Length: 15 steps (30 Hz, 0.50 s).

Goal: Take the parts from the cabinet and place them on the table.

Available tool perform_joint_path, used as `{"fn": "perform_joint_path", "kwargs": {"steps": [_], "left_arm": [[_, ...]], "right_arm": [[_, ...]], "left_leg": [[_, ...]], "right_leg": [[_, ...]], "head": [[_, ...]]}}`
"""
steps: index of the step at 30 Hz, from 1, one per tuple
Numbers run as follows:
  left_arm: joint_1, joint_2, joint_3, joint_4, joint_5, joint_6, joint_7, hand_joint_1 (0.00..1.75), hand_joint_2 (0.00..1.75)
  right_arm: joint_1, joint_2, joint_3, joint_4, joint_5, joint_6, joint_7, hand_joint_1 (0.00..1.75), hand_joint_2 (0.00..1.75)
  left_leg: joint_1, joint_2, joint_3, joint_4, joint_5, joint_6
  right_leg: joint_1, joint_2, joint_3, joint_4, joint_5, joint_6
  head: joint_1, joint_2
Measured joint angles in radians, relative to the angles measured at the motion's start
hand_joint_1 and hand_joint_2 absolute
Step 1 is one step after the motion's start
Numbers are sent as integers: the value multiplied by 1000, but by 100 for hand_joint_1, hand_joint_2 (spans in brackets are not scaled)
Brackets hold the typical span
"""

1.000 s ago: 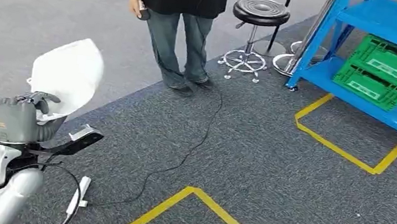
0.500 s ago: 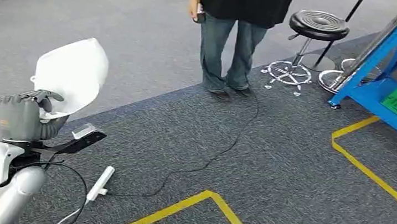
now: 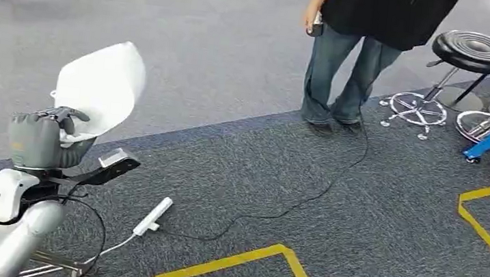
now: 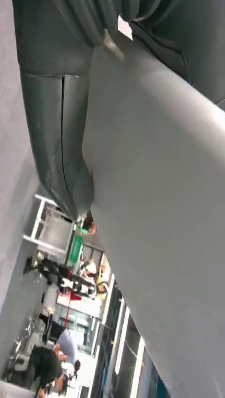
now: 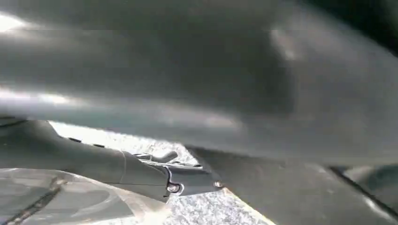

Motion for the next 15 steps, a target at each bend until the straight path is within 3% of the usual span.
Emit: {"fn": "perform_joint_path", "kwargs": {"steps": [1,2,3,4,5,6,7,8,9,10,11,12,13,15], "left_arm": [[0,2,-1,2,-1,-2,1,175,175],[0,5,-2,3,-2,-2,3,175,175],[-5,4,-4,3,-2,-3,3,175,175],[-10,3,-7,3,-2,-3,3,175,175],[-10,3,-8,3,-2,-3,3,175,175],[-8,3,-9,5,-2,-4,3,175,175],[-7,4,-9,7,-2,-4,3,175,175],[-6,4,-10,10,-2,-5,3,175,175],[-6,4,-10,12,-2,-5,3,175,175],[-7,5,-10,13,-2,-5,3,175,175],[-8,5,-10,12,-3,-6,3,175,175],[-10,4,-11,13,-3,-6,3,175,175],[-15,4,-12,13,-3,-6,4,175,175],[-15,4,-13,13,-5,-6,6,175,175]], "right_arm": [[-1,0,0,0,0,0,0,0,0],[-4,2,0,0,1,0,-2,0,0],[-3,2,0,0,1,0,-2,0,0],[-1,1,0,0,1,0,-2,0,0],[3,1,0,0,1,0,-2,0,0],[5,1,0,0,1,0,-2,0,0],[6,1,0,0,1,0,-2,0,0],[7,0,0,0,1,0,-1,0,0],[7,-1,0,0,1,0,-1,0,0],[7,-1,0,0,1,0,-1,0,0],[7,-1,0,-1,1,-1,-1,0,0],[7,-1,0,0,2,-1,-1,0,0],[7,-1,0,0,2,-2,-1,0,0],[7,-1,0,-1,2,-2,-1,0,0]], "left_leg": [[-1,-10,-1,0,4,-6],[-2,9,-3,6,-4,-7],[-10,69,-14,36,-24,-12],[-8,100,-44,101,-59,-17],[-5,114,-80,181,-94,-20],[-2,119,-121,266,-127,-23],[-1,120,-142,309,-135,-24],[0,121,-139,304,-121,-23],[0,123,-114,256,-86,-21],[-1,130,-69,171,-41,-18],[-3,148,-20,80,-1,-12],[-17,214,11,26,-12,-2],[-27,223,15,4,-14,6],[-28,200,8,10,-17,16]], "right_leg": [[-1,-9,2,-5,5,-6],[-9,-26,9,-14,10,-15],[-7,-37,14,-16,9,-19],[-4,-52,16,-16,6,-23],[-1,-68,18,-15,3,-27],[1,-83,19,-15,1,-29],[2,-96,20,-15,-1,-30],[3,-109,23,-15,-3,-29],[4,-122,26,-15,-6,-29],[6,-134,32,-15,-10,-27],[7,-145,39,-15,-14,-26],[10,-154,42,-17,-19,-23],[18,-164,40,-12,-23,-16],[18,-187,45,-19,-26,-9]], "head": [[1,0],[-1,0],[-4,0],[-9,0],[-8,0],[-8,0],[-9,0],[-8,0],[-9,0],[-8,0],[-9,0],[-7,0],[-11,0],[-9,0]]}}
